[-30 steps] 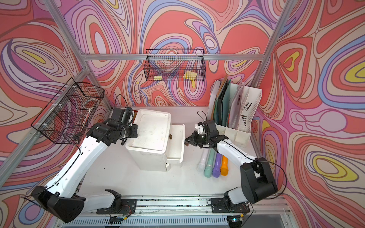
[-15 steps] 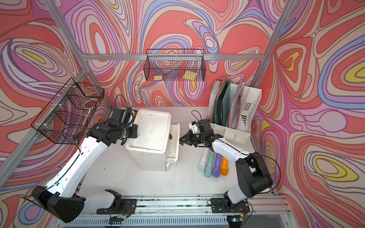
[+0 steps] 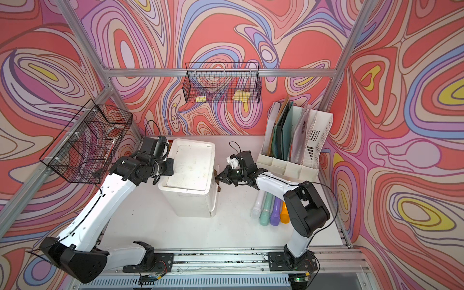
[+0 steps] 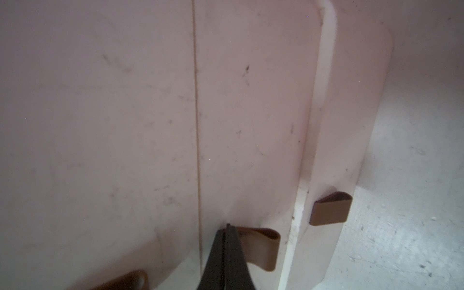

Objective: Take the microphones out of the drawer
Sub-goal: Close the drawer in the storage box.

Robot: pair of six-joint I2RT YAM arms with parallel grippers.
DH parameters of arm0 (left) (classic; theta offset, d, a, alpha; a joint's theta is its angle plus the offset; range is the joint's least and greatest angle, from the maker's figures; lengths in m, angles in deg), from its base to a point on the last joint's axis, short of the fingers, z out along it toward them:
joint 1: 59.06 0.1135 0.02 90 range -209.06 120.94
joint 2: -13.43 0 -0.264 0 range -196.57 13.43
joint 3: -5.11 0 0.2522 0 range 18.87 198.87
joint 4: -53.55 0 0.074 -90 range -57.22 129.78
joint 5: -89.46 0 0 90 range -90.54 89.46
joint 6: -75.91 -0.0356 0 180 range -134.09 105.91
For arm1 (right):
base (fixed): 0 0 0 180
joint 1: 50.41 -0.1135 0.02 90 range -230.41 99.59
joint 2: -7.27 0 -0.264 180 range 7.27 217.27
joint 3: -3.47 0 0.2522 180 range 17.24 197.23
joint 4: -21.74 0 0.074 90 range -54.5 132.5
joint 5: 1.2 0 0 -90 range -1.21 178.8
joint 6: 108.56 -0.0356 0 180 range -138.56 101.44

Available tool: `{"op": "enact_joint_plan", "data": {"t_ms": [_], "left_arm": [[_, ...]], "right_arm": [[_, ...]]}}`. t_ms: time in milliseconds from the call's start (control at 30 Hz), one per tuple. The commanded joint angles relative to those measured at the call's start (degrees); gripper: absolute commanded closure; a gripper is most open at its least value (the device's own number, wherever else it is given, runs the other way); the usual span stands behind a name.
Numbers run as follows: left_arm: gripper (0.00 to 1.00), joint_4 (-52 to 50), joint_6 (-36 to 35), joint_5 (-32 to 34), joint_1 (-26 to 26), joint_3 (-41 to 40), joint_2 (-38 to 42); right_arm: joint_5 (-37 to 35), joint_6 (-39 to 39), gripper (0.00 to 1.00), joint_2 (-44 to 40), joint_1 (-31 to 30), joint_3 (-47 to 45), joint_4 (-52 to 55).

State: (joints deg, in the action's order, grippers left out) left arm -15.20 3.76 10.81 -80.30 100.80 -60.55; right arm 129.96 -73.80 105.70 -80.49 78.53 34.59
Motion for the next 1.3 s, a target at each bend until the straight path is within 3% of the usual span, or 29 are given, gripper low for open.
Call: {"op": "enact_joint_plan", "data": {"t_ms": [0, 233, 667, 733, 867, 933, 1267], "left_arm": [[1.0, -3.47, -1.23, -3.48, -1.1, -0.19, -0.98], [1.0, -2.96, -1.26, -3.27, -1.09, -1.03, -0.56], [1.0, -2.76, -1.16, -3.44, -1.16, -1.24, -0.21], [1.0, -2.76, -1.06, -3.49, -1.09, -1.3, -0.16], [1.0, -2.76, -1.06, -3.52, -1.17, -1.25, -0.15], [1.0, -2.68, -0.97, -3.58, -1.13, -1.25, -0.2], [1.0, -2.46, -0.98, -3.71, -1.17, -1.2, -0.64]], "right_arm": [[-0.14, 0.22, 1.0, 0.64, -3.12, 1.02, -1.01], [-11.03, 1.52, 1.0, -3.47, -3.07, -0.04, 9.22], [-17.03, -14.62, 1.0, -5.06, -3.04, -15.16, -7.92], [-16.67, -16.12, 0.94, -4.33, -3.05, -16.19, -10.74], [-16.9, -20.17, 0.7, -2.75, -3.05, -18.49, -16.18], [-16.94, -22.65, 0.63, -1.61, -3.06, -19.81, -19.65], [-17.82, -31.45, 0.55, 4.65, -4.42, -22.03, -31.38]]}}
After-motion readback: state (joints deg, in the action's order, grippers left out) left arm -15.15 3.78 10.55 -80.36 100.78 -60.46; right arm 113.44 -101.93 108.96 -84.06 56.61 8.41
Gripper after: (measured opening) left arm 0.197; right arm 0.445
